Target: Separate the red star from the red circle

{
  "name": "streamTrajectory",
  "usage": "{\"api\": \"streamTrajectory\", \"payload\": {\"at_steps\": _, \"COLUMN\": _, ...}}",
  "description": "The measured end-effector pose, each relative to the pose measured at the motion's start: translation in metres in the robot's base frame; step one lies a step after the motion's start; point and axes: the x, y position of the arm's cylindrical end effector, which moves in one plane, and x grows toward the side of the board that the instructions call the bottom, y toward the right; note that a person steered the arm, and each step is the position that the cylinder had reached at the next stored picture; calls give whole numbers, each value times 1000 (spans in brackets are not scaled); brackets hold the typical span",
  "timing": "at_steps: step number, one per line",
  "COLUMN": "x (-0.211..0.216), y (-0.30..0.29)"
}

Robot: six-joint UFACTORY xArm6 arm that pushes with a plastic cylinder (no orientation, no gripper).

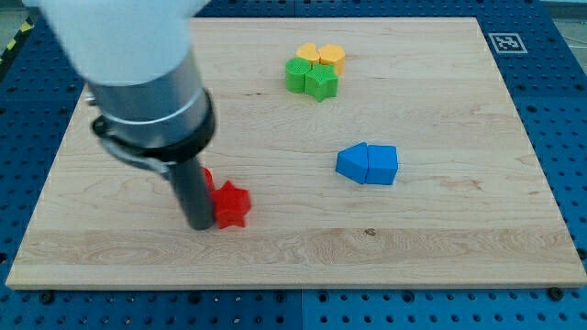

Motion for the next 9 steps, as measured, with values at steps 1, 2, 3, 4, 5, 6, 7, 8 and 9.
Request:
{"api": "streamTrajectory", "payload": {"at_steps": 1, "x": 0, "y": 54}}
{"api": "streamTrajectory", "payload": {"at_steps": 2, "x": 0, "y": 88}}
{"api": "streamTrajectory", "payload": {"at_steps": 3, "x": 0, "y": 64}}
{"api": "streamTrajectory", "payload": {"at_steps": 4, "x": -6, "y": 21}}
{"api": "streamTrajectory", "payload": {"at_steps": 5, "x": -25, "y": 10}}
{"api": "streamTrajectory", "payload": {"at_steps": 6, "x": -36, "y": 10}}
{"api": "streamTrajectory", "payload": {"at_steps": 7, "x": -35, "y": 30}}
{"api": "streamTrajectory", "payload": {"at_steps": 8, "x": -35, "y": 62}}
{"api": "streamTrajectory", "payload": {"at_steps": 9, "x": -35, "y": 82}}
